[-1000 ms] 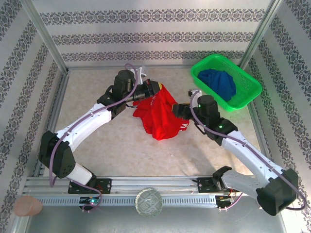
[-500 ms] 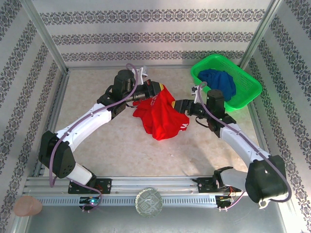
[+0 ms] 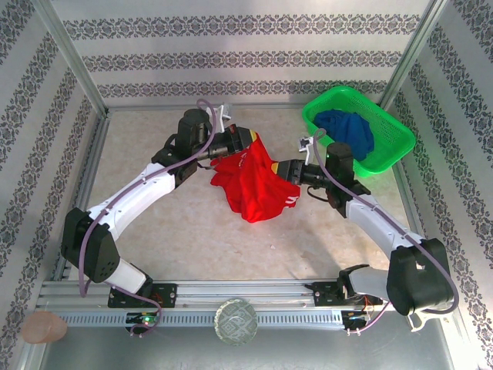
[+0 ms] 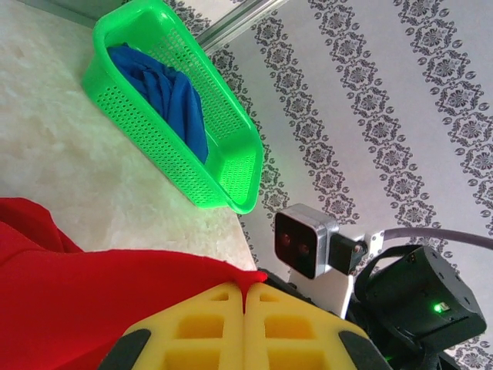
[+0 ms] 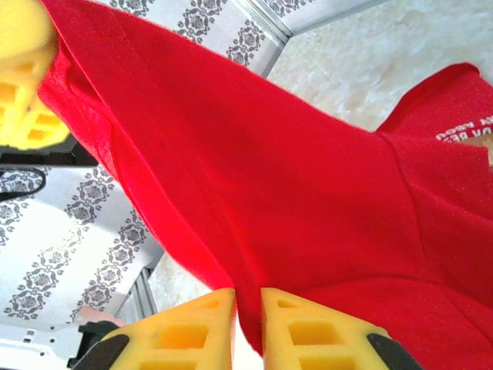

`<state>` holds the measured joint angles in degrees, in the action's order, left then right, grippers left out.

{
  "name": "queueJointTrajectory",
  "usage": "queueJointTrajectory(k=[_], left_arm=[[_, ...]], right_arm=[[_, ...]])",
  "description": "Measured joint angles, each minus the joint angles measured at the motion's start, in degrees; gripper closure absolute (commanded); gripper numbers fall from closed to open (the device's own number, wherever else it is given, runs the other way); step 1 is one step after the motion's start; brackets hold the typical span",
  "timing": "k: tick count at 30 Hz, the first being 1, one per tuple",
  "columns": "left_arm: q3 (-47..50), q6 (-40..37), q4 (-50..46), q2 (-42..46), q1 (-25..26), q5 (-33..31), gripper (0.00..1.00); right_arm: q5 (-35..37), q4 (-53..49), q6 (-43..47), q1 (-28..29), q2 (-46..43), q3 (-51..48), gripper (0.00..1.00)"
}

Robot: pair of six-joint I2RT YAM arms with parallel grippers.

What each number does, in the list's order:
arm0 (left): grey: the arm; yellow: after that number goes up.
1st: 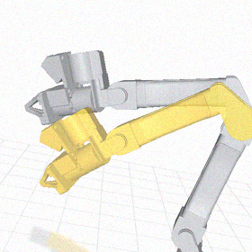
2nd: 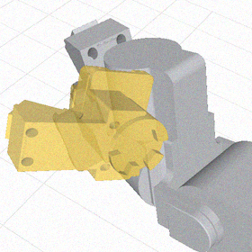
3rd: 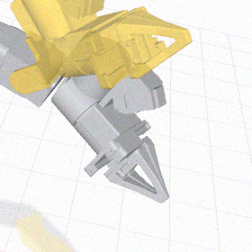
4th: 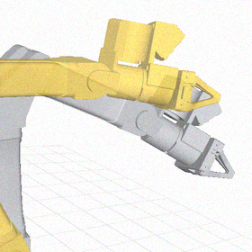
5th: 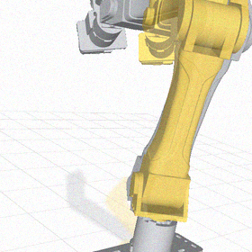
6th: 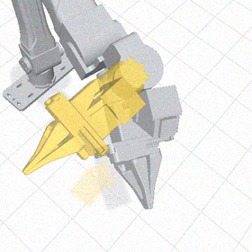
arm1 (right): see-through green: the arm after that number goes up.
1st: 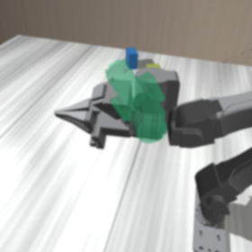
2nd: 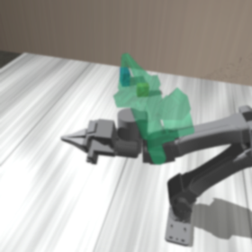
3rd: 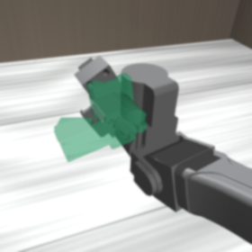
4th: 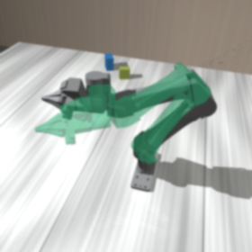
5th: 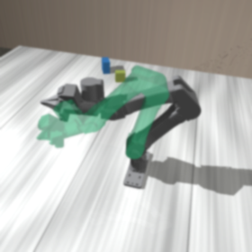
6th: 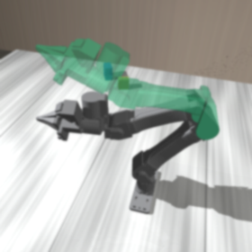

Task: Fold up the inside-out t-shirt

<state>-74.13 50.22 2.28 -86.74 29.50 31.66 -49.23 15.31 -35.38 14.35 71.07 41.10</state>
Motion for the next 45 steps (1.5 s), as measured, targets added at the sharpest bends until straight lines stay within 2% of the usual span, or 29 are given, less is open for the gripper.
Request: queueJointTrajectory(k=[12,14,17,21,24,28,33,35,37,41,45], left_arm=[[-0.02,0.2,0.79,0.0,-0.37,0.11,1.0],[-0.02,0.24,0.81,0.0,-0.37,0.09,1.0],[-0.02,0.44,0.81,0.0,-0.37,0.09,1.0],[-0.02,0.87,1.01,0.0,-0.37,0.11,1.0],[-0.02,1.11,1.25,0.02,-0.37,0.26,1.0],[-0.02,1.29,1.27,0.11,-0.37,0.31,1.0],[-0.09,1.25,1.27,0.22,-0.76,0.24,1.0],[-0.7,0.96,0.66,0.2,-2.23,-0.2,1.0],[-2.23,0.33,-0.79,0.15,-5.09,-1.11,1.0],[-7.06,-2.21,-4.52,-0.44,-10.56,-3.98,1.0],[-9.38,-3.52,-5.33,-0.7,-10.32,-4.28,1.0]], right_arm=[[-0.17,1.22,-0.52,2.86,0.02,-2.19,0.76],[-0.15,1.38,-0.57,3.23,0.15,-2.19,0.73],[-0.09,1.7,-0.81,3.85,0.81,-2.19,0.62],[0.33,1.92,-0.76,4.31,1.29,-2.19,0.55],[0.92,2.12,-0.46,4.31,1.53,-2.19,0.67],[1.79,2.38,-0.37,4.31,2.12,-2.16,1.0],[1.88,1.38,-1.92,4.28,2.69,-1.33,1.0],[2.71,-3.06,-2.32,3.8,2.69,2.47,1.0],[4.28,-9.05,-2.43,2.51,2.69,8.81,1.0],[11.23,-25.03,-0.74,-1.29,3.04,28.04,1.0],[20.24,-37.31,3.96,0.39,4.09,42.86,1.0]])
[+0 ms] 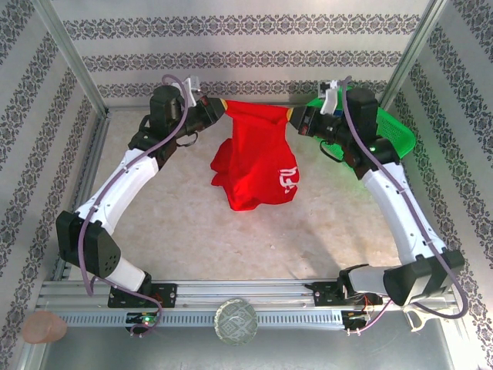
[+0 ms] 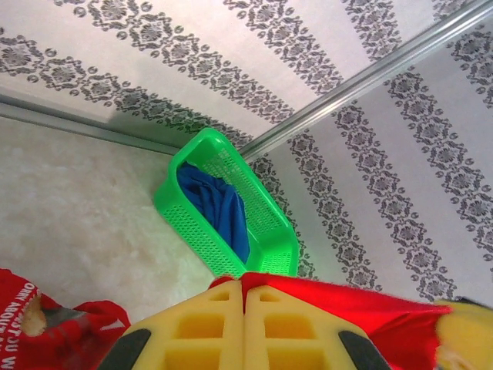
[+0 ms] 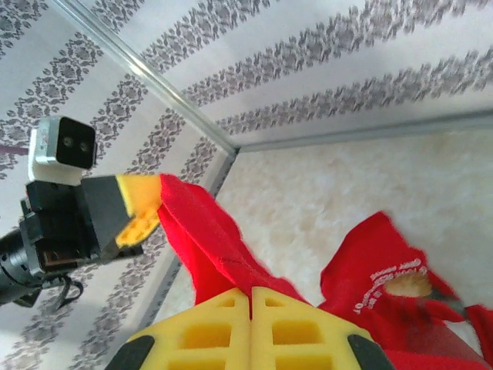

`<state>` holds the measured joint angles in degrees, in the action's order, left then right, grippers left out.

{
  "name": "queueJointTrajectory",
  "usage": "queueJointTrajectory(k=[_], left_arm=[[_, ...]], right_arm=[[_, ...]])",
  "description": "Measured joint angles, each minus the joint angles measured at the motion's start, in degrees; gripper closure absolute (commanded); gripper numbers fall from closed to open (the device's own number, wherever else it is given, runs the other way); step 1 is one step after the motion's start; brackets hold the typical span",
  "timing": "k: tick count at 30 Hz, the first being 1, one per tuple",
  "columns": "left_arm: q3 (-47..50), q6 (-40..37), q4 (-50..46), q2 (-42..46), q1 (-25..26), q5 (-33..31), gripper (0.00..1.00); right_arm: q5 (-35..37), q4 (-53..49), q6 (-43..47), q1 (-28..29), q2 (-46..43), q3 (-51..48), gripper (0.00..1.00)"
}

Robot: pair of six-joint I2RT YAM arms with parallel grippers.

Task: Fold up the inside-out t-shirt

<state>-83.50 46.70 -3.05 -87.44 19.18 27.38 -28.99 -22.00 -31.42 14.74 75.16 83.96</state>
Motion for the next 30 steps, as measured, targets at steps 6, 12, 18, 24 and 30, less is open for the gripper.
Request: queueJointTrajectory(k=[6,12,18,24,30], left_arm=[[-1.14,-0.26,-2.62,0.0,0.22,-0.04,1.0],[-8.17,0.0,-5.38,0.0,0.31,1.62,1.0],[-11.54,2.49,-4.94,1.18,0.72,2.82,1.0],[-15.54,2.54,-6.67,0.52,1.03,2.82,1.0],[-23.43,0.13,-7.26,-5.31,1.01,2.91,1.0]], right_arm=[[19.34,-17.9,10.19,6.95,5.33,10.67,1.0],[19.21,-25.7,12.44,5.88,9.2,18.4,1.0],[9.11,-20.04,5.92,3.41,6.25,16.15,1.0],[3.5,-15.61,0.44,2.75,7.08,16.28,1.0],[3.08,-11.28,-2.14,-0.46,7.85,19.32,1.0]])
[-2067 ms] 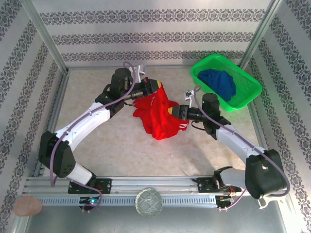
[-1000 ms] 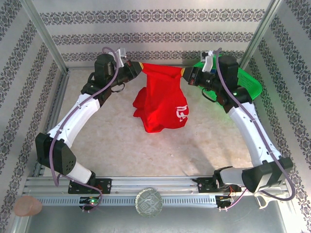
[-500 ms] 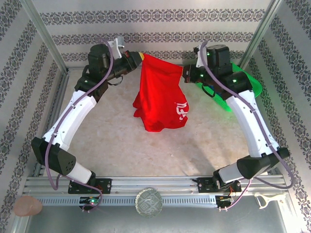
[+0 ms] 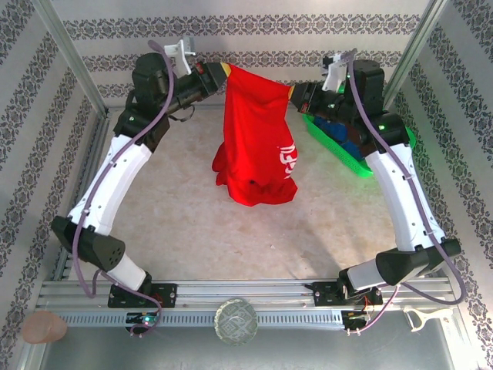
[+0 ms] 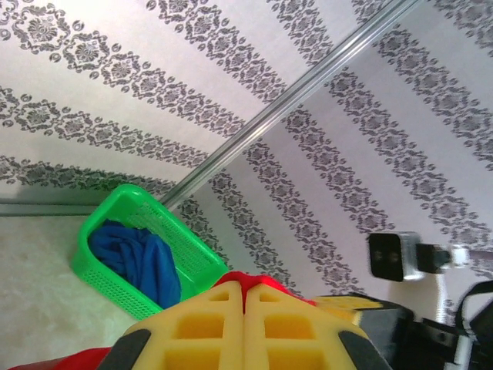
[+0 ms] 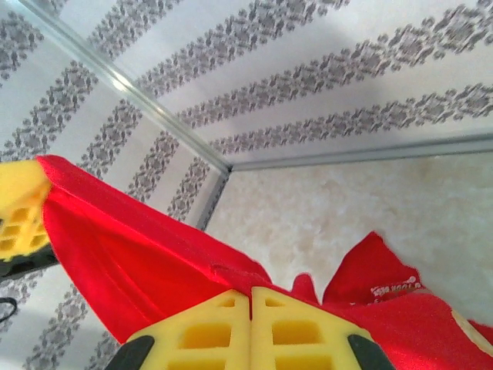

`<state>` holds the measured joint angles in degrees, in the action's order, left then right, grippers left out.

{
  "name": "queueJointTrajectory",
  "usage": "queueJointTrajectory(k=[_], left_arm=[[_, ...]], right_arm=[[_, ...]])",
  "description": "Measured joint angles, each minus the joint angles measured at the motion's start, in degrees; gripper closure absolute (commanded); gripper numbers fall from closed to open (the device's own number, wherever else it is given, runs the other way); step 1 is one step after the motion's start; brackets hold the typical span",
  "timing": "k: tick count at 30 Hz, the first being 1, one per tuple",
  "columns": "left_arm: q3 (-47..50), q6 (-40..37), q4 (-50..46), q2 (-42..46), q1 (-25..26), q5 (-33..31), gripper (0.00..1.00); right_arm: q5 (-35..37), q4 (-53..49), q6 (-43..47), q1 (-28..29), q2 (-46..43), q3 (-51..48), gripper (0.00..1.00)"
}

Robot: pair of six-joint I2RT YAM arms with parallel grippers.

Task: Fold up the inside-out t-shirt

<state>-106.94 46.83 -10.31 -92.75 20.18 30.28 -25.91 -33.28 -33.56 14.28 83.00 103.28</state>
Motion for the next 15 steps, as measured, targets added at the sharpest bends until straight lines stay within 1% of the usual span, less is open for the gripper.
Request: queueJointTrajectory(k=[1,2,3,4,5,6,7,9,11,15], left_arm=[[-1.03,-0.2,0.02,-1.95,0.0,0.15,1.0],[-2.08,-0.2,0.04,-4.13,0.0,0.66,0.97],[-3.39,-0.11,0.24,-7.28,0.0,1.53,0.89],[-4.48,0.07,0.42,-9.79,0.0,2.51,0.78],[-5.68,0.57,0.61,-13.27,0.0,3.39,0.63],[-6.08,0.55,0.87,-16.26,0.0,4.09,0.53],[-6.03,0.57,0.74,-18.36,0.0,4.28,0.47],[-4.28,0.02,0.26,-22.01,-0.07,4.07,0.41],[0.42,-0.94,-0.5,-22.4,-0.39,3.54,0.39],[10.62,-4.39,-2.36,-19.98,-1.57,0.83,0.37]], right_arm=[[0.42,1.11,-0.26,-0.63,-0.04,-0.79,1.0],[1.09,2.47,-0.74,-1.53,-0.28,-2.4,1.0],[1.7,3.52,-1.25,-2.64,-0.59,-4.48,1.0],[2.16,4.44,-1.73,-3.82,-0.85,-6.62,1.0],[2.8,5.31,-2.23,-5.18,-1.14,-9.09,1.0],[3.41,5.99,-2.62,-6.73,-1.36,-11.65,1.0],[3.82,6.14,-2.82,-8.02,-1.44,-13.49,1.0],[4.15,6.64,-3.23,-10.75,-1.66,-17.35,1.0],[4.15,7.26,-3.45,-12.7,-2.12,-20.28,1.0],[2.91,8.98,-3.45,-15.13,-4.55,-25.09,1.0]])
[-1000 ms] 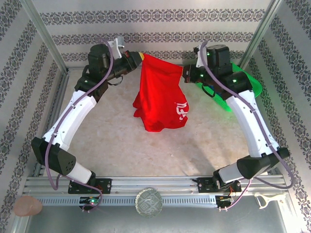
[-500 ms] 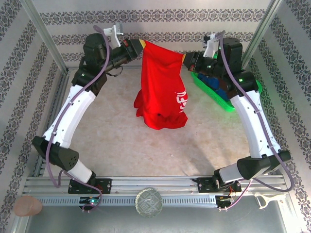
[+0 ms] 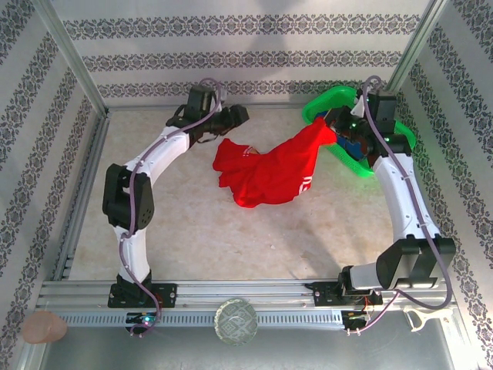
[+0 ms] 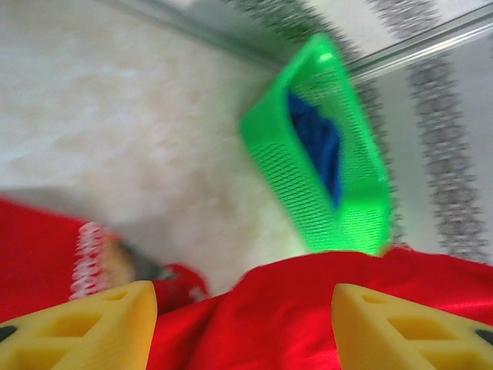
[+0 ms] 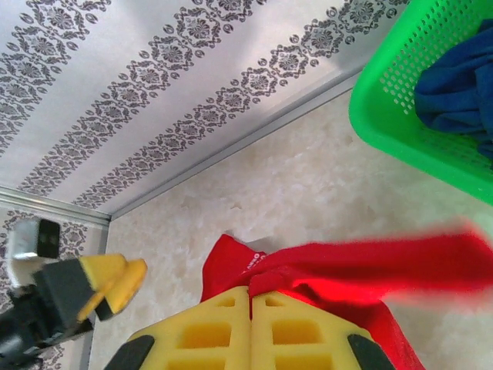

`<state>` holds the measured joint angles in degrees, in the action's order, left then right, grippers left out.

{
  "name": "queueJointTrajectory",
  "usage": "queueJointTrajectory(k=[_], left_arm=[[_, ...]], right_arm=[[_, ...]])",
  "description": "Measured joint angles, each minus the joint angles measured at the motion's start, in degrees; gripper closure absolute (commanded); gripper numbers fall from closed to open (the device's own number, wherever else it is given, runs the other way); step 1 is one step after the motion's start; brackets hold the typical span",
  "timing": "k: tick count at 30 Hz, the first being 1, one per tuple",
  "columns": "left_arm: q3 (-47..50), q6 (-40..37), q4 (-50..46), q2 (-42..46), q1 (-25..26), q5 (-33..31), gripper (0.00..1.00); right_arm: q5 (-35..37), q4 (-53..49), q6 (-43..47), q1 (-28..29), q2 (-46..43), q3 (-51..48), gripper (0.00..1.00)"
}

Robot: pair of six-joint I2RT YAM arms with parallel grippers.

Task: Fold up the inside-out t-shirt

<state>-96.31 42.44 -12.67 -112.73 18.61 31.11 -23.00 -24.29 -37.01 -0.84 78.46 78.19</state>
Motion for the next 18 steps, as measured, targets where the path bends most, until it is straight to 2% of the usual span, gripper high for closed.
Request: queueJointTrajectory(k=[8,13,18], left_arm=[[5.79,-10.97,-9.53,0.7,-1.09,-8.55,0.37],[12.31,-12.96,-11.26,0.55,-1.09,-12.55,0.36],[13.22,-13.62,-11.67,-0.48,-1.09,-15.85,0.36]], right_arm=[[-2.49,3.78,0.04,-0.68,-4.9,-5.22,1.0],[-3.26,4.52,0.02,-0.68,-5.35,-6.47,1.0],[-3.43,4.87,0.02,-0.68,-5.35,-7.26,1.0]])
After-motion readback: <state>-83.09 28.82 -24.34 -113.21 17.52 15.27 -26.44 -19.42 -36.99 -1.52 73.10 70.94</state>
